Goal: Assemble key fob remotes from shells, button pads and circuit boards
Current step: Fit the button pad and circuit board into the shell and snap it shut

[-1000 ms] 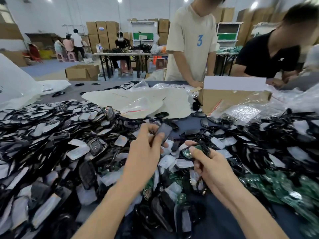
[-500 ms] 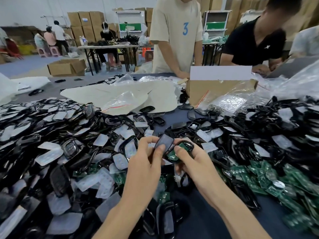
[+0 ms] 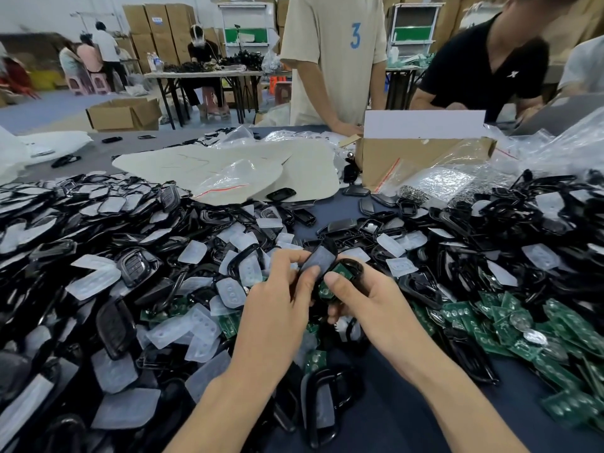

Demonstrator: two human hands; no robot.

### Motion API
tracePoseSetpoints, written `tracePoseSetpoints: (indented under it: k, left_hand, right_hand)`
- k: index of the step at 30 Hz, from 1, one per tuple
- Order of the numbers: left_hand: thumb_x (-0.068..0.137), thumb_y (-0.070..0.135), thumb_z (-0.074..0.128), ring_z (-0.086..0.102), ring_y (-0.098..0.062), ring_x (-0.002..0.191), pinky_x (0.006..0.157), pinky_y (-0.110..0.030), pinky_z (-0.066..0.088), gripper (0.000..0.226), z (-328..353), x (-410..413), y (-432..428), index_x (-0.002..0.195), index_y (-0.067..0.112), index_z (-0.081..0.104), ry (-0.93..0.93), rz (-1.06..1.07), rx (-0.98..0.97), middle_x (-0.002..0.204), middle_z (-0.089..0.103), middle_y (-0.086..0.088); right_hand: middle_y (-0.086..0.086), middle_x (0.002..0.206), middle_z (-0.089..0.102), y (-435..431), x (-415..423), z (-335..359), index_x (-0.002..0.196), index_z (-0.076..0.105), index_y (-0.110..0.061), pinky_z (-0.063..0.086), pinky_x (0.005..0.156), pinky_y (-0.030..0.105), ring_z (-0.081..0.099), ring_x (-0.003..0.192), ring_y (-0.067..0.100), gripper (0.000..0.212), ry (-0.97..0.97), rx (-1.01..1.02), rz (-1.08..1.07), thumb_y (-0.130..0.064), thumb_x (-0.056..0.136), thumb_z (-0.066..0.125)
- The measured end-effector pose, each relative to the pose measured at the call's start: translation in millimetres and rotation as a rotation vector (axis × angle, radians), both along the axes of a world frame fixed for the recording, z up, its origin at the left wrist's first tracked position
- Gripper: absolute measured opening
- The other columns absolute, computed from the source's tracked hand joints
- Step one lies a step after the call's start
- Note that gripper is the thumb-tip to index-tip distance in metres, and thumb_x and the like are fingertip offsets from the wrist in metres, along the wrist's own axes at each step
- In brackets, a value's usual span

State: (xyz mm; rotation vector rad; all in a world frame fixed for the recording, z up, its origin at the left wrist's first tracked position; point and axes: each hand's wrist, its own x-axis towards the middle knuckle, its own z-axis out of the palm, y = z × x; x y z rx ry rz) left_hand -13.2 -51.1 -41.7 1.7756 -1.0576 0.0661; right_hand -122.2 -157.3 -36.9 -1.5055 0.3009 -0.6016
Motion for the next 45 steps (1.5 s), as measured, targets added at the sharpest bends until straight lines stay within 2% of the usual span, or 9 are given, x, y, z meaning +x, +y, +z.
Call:
tracePoseSetpoints:
  k: [4,14,18,25,28,32,35,39,45]
  left_hand:
    - [0.097,0.048,0.047,0.063,-0.011,0.058,0.056,-0.042,0.051,0.011,0.2,-1.0,1.8,0.104,0.040,0.046,-0.052,-0.004,0.017,0.073,0.069,0.010]
    - [0.096,0.053,0.035,0.050,-0.019,0.047,0.047,-0.039,0.044,0.021,3.4,-4.2,3.3,0.106,0.039,0.047,-0.186,-0.013,0.013,0.064,0.066,0.005]
    - [0.103,0.038,0.040,0.038,-0.015,0.048,0.043,-0.027,0.037,0.015,6.4,-8.5,4.3,0.113,0.034,0.051,-0.360,0.000,0.037,0.051,0.038,0.017]
    - [0.097,0.036,0.050,0.060,-0.010,0.055,0.042,-0.028,0.048,0.033,10.8,-13.4,4.7,0.128,0.027,0.059,-0.537,-0.058,0.055,0.083,0.069,0.011]
    - [0.097,0.034,0.048,0.057,-0.016,0.050,0.037,-0.029,0.044,0.040,10.8,-13.2,1.1,0.130,0.019,0.064,-0.629,-0.001,0.112,0.075,0.063,0.008]
    - [0.098,0.027,0.052,0.062,-0.020,0.057,0.041,-0.033,0.048,0.039,8.3,-14.2,1.2,0.133,0.013,0.061,-0.596,0.053,0.254,0.078,0.064,0.005]
    - [0.079,0.006,0.077,0.064,-0.020,0.060,0.043,-0.029,0.046,0.052,7.5,-16.7,1.3,0.129,0.012,0.062,-0.575,0.079,0.323,0.085,0.067,0.003]
    - [0.086,-0.001,0.060,0.068,-0.023,0.067,0.051,-0.032,0.054,0.043,9.9,-17.3,-0.7,0.127,0.011,0.066,-0.465,0.075,0.239,0.092,0.074,0.001]
    - [0.086,-0.004,0.066,0.068,-0.022,0.074,0.062,-0.032,0.055,0.048,8.0,-12.4,3.6,0.130,0.016,0.065,-0.351,0.025,0.144,0.093,0.074,-0.002]
  right_hand:
    - [-0.005,0.085,0.074,-0.8,-1.9,0.2,0.099,0.074,-0.038,0.058,0.071,0.026,0.065,0.069,0.010,0.022,-0.009,0.044,0.042,-0.051,0.082,0.069]
    - [-0.001,0.091,0.073,2.2,-3.2,3.4,0.112,0.069,-0.012,0.057,0.072,0.024,0.065,0.072,0.012,0.028,-0.030,0.093,0.033,-0.029,0.090,0.063]
    - [0.000,0.084,0.072,2.9,-0.6,2.7,0.108,0.071,-0.019,0.056,0.068,0.022,0.064,0.069,0.012,0.024,-0.064,0.163,-0.018,-0.030,0.088,0.065]
    - [0.005,0.108,0.077,2.9,3.3,2.0,0.106,0.077,-0.027,0.056,0.084,0.027,0.072,0.102,0.020,0.045,-0.088,0.287,-0.111,-0.058,0.074,0.080]
    - [0.002,0.087,0.074,6.5,8.5,1.1,0.086,0.080,-0.025,0.054,0.070,0.028,0.068,0.079,0.019,0.049,-0.068,0.326,-0.146,-0.066,0.060,0.086]
    - [-0.004,0.068,0.069,17.6,12.5,2.1,0.074,0.075,-0.026,0.047,0.052,0.014,0.062,0.057,0.003,0.030,-0.010,0.292,-0.220,-0.055,0.068,0.077]
    - [0.004,0.080,0.073,22.6,14.3,1.3,0.086,0.075,-0.027,0.052,0.062,0.018,0.065,0.070,0.006,0.020,0.047,0.142,-0.316,-0.047,0.083,0.075]
    - [-0.009,0.094,0.075,25.5,13.9,-0.7,0.097,0.071,-0.034,0.053,0.078,0.017,0.070,0.090,0.005,0.008,0.020,0.049,-0.365,-0.032,0.090,0.073]
    - [0.005,0.091,0.073,26.8,8.9,2.7,0.096,0.068,-0.037,0.056,0.082,0.025,0.071,0.089,0.017,0.026,-0.063,-0.008,-0.300,-0.012,0.092,0.072]
